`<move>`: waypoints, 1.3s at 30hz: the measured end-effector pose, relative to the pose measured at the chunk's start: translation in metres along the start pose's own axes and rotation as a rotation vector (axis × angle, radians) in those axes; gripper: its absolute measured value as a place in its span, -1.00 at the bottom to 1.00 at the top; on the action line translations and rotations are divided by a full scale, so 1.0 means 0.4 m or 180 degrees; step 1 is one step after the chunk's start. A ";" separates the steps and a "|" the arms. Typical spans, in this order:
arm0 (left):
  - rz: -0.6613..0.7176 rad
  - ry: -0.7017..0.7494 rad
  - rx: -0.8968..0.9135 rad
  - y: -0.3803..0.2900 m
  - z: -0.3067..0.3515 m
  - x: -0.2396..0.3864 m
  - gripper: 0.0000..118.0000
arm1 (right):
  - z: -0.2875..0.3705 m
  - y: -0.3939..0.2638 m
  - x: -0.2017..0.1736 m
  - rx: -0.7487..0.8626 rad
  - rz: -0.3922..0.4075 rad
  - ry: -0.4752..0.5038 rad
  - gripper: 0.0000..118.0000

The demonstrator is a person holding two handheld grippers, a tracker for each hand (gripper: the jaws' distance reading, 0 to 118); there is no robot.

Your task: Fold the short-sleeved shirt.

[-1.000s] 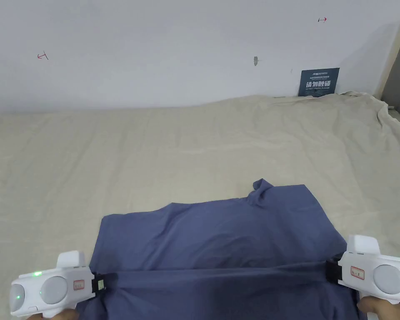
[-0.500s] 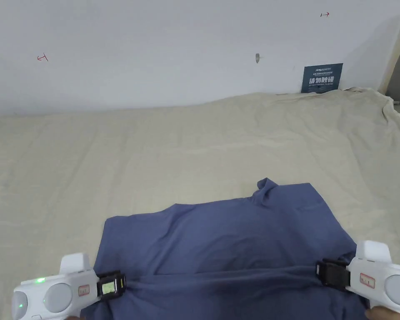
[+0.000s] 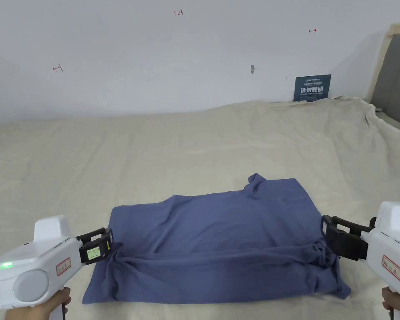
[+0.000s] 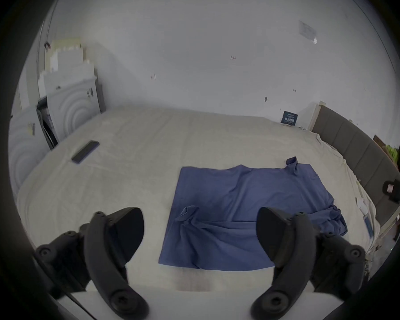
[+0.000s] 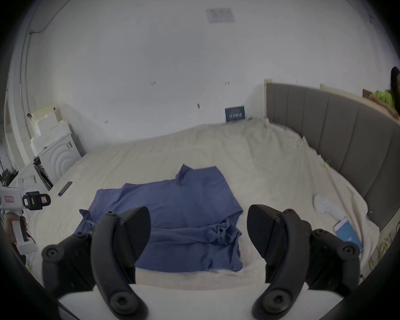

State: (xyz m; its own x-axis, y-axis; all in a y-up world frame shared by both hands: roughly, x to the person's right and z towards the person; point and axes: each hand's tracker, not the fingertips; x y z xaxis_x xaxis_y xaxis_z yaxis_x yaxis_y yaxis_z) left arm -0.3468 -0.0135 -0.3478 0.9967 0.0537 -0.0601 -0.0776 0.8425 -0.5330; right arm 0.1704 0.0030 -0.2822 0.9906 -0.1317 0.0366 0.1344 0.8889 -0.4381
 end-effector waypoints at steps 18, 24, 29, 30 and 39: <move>0.0135 -0.0008 -0.0414 -0.090 -0.020 -0.041 -1.00 | 0.059 -0.062 0.015 0.0047 0.0074 0.0103 -1.00; 0.0262 0.0085 -0.1013 -0.126 -0.165 -0.075 0.09 | 0.015 -0.074 0.020 -0.0084 0.0056 0.0072 -1.00; 0.0218 0.0320 -0.1236 -0.177 -0.276 -0.100 0.33 | -0.024 -0.088 0.028 -0.0204 -0.0014 0.0026 -1.00; 0.0211 0.0387 -0.1333 -0.185 -0.296 -0.104 0.34 | -0.034 -0.090 0.030 -0.0233 -0.0030 0.0021 -1.00; 0.0153 0.0427 -0.1756 -0.222 -0.365 -0.098 -0.27 | -0.108 -0.113 0.028 -0.0438 -0.0123 -0.0009 -1.00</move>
State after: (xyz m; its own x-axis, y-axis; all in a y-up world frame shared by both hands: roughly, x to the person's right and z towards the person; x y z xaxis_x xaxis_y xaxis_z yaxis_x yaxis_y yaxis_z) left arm -0.3820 -0.1688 -0.4214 0.9831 -0.0138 -0.1827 -0.1587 0.4341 -0.8868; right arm 0.1743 -0.0578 -0.3008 0.9849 -0.1632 0.0582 0.1678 0.8146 -0.5553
